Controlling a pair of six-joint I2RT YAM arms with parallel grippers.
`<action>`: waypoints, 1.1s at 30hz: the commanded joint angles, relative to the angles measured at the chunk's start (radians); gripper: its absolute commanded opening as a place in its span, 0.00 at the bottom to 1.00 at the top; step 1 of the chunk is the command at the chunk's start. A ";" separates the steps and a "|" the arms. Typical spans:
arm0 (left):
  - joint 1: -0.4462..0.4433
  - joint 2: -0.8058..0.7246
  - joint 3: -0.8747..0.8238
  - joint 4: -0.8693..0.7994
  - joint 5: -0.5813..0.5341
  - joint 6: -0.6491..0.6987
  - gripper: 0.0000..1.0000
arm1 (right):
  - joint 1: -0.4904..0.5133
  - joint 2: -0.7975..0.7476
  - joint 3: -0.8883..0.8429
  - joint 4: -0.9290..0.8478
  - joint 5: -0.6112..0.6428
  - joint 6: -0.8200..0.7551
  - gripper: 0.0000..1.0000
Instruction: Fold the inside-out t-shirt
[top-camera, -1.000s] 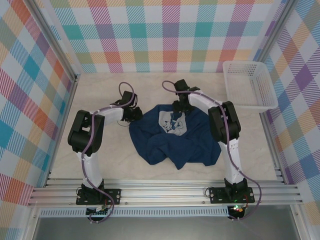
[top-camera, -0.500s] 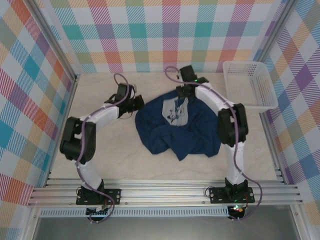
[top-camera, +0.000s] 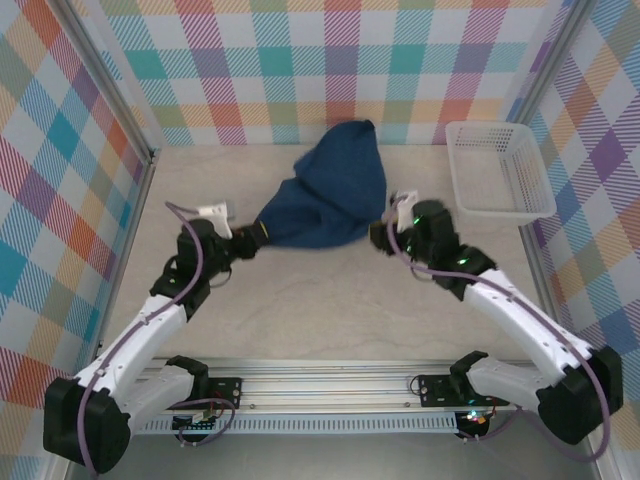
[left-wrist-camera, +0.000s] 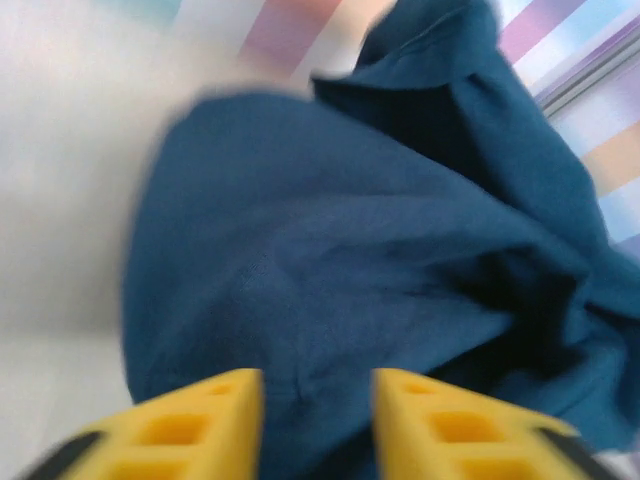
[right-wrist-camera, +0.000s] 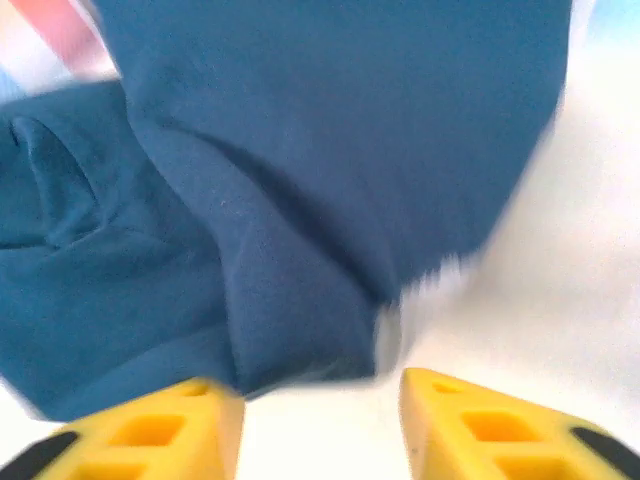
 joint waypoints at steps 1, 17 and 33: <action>-0.007 -0.002 -0.066 -0.136 -0.021 -0.012 0.51 | 0.022 0.017 -0.104 0.026 -0.098 0.158 0.52; -0.064 0.340 0.114 -0.121 -0.102 -0.105 0.60 | 0.116 0.931 0.703 -0.002 0.007 -0.117 0.72; -0.327 0.459 0.166 0.004 -0.167 -0.080 0.62 | -0.004 0.788 0.627 -0.053 0.032 -0.101 0.00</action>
